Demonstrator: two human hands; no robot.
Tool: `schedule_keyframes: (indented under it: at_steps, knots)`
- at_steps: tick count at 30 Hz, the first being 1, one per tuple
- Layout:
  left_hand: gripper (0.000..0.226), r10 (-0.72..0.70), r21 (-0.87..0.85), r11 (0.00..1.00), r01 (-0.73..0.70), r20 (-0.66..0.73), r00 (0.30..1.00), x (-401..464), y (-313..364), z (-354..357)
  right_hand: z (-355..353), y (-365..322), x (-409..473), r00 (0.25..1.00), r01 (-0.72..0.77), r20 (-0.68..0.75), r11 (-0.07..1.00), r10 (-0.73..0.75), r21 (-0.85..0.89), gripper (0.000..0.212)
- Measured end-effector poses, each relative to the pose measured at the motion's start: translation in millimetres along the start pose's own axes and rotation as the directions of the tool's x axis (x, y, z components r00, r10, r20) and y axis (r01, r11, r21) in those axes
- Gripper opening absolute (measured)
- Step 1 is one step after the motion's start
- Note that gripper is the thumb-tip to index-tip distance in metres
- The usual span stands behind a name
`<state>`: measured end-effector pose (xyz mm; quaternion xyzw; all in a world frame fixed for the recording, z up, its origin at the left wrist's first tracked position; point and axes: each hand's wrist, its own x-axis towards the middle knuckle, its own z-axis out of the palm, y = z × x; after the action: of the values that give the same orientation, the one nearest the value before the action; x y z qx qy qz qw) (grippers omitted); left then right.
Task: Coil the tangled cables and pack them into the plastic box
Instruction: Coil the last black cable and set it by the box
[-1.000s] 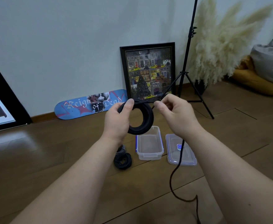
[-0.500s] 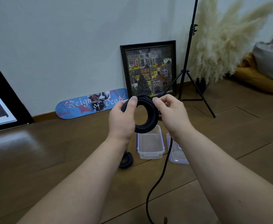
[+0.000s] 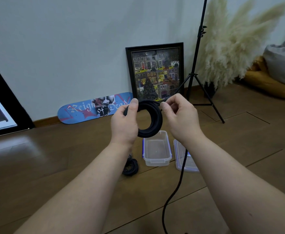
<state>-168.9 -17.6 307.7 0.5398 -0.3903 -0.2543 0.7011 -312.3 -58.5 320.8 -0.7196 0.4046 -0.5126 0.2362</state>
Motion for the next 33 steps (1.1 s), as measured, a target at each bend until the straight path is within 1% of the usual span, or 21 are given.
schedule_keyframes:
  at_steps: [2,5,6,7,9,10,11,13,15,16,17,18,19,20,21,23,25,27,30,32,33]
  knots:
    - [0.038,-0.012,-0.022,1.000,0.011,-0.025,1.000,-0.8,1.9,0.8,3.0,-0.6,-0.1,0.993,-0.107,0.071,0.987,0.099,0.124,0.022]
    - [0.036,-0.004,-0.043,0.999,0.002,-0.045,0.999,-0.1,4.2,1.7,5.1,-2.8,-1.1,0.986,-0.163,0.071,0.965,0.152,0.205,0.029]
    - [0.035,0.005,-0.044,0.999,-0.007,-0.044,0.999,0.0,4.9,2.4,6.1,-4.9,-1.9,0.979,-0.201,0.076,0.945,0.188,0.258,0.031]
    - [0.034,0.015,-0.047,0.999,-0.017,-0.042,0.999,-0.3,5.5,3.7,8.8,-7.4,-3.1,0.966,-0.257,0.089,0.907,0.241,0.335,0.032]
    - [0.033,0.032,-0.056,0.998,-0.034,-0.044,0.999,-1.8,4.8,6.6,16.3,-12.2,-6.0,0.915,-0.401,0.161,0.781,0.370,0.480,0.026]
    - [0.033,0.036,-0.061,0.997,-0.039,-0.053,0.998,-2.6,4.7,8.1,18.7,-16.5,-7.8,0.882,-0.467,0.212,0.718,0.421,0.516,0.023]
    - [0.034,0.036,-0.066,0.997,-0.040,-0.065,0.997,-3.5,4.9,9.4,20.8,-20.5,-9.9,0.854,-0.517,0.259,0.680,0.451,0.521,0.024]
    - [0.035,0.041,-0.076,0.996,-0.048,-0.093,0.995,-4.8,5.8,10.4,23.1,-25.1,-14.1,0.820,-0.572,0.352,0.611,0.452,0.548,0.036]
    - [0.036,0.059,-0.067,0.995,-0.068,-0.128,0.990,-6.6,7.5,11.6,28.0,-24.5,-16.3,0.813,-0.581,0.399,0.543,0.425,0.606,0.041]
    - [0.036,0.073,-0.053,0.995,-0.081,-0.136,0.988,-8.3,8.5,12.7,30.8,-25.4,-18.0,0.821,-0.568,0.374,0.543,0.432,0.618,0.041]
    - [0.036,0.087,-0.033,0.995,-0.092,-0.129,0.988,-10.6,9.2,14.7,35.0,-23.2,-19.0,0.847,-0.524,0.297,0.598,0.441,0.606,0.042]
    - [0.036,0.090,-0.012,0.996,-0.091,-0.109,0.990,-13.0,8.8,16.9,37.5,-21.7,-19.3,0.887,-0.449,0.178,0.704,0.427,0.549,0.041]
    - [0.035,0.078,0.013,0.997,-0.077,-0.081,0.994,-15.8,8.7,19.3,37.5,-18.7,-18.4,0.926,-0.354,0.050,0.818,0.373,0.453,0.040]
    - [0.034,0.061,0.039,0.998,-0.059,-0.052,0.997,-16.9,7.5,20.6,34.9,-16.5,-16.6,0.955,-0.263,-0.038,0.898,0.295,0.351,0.038]
    - [0.034,0.045,0.054,0.998,-0.044,-0.022,0.999,-17.7,7.0,20.8,31.1,-13.4,-13.2,0.973,-0.196,-0.069,0.943,0.222,0.267,0.036]
    - [0.033,0.001,0.039,0.999,-0.003,0.045,0.999,-17.3,7.3,17.5,19.7,-8.3,-4.8,0.990,-0.134,-0.028,0.976,0.141,0.171,0.033]
    - [0.028,-0.060,-0.022,0.998,0.062,0.108,0.992,-14.1,12.0,11.3,10.9,-4.1,1.1,0.994,-0.101,0.045,0.987,0.096,0.123,0.031]
    - [0.026,-0.124,-0.043,0.990,0.134,0.195,0.973,-9.8,18.9,5.4,7.5,-0.7,0.5,0.989,-0.054,0.142,0.995,0.041,0.084,0.027]
    - [0.032,-0.243,0.052,0.969,0.240,0.348,0.905,-5.2,28.3,-1.7,5.9,1.4,-3.9,0.953,0.007,0.304,1.000,-0.009,0.008,0.025]
    - [0.037,-0.321,0.128,0.947,0.294,0.388,0.864,-5.3,32.6,-5.2,4.1,0.9,-4.2,0.935,0.044,0.353,0.998,-0.028,-0.036,0.026]
    - [0.038,-0.338,0.137,0.941,0.309,0.392,0.856,-6.0,33.3,-6.5,4.1,0.9,-4.4,0.931,0.059,0.364,0.997,-0.039,-0.044,0.023]
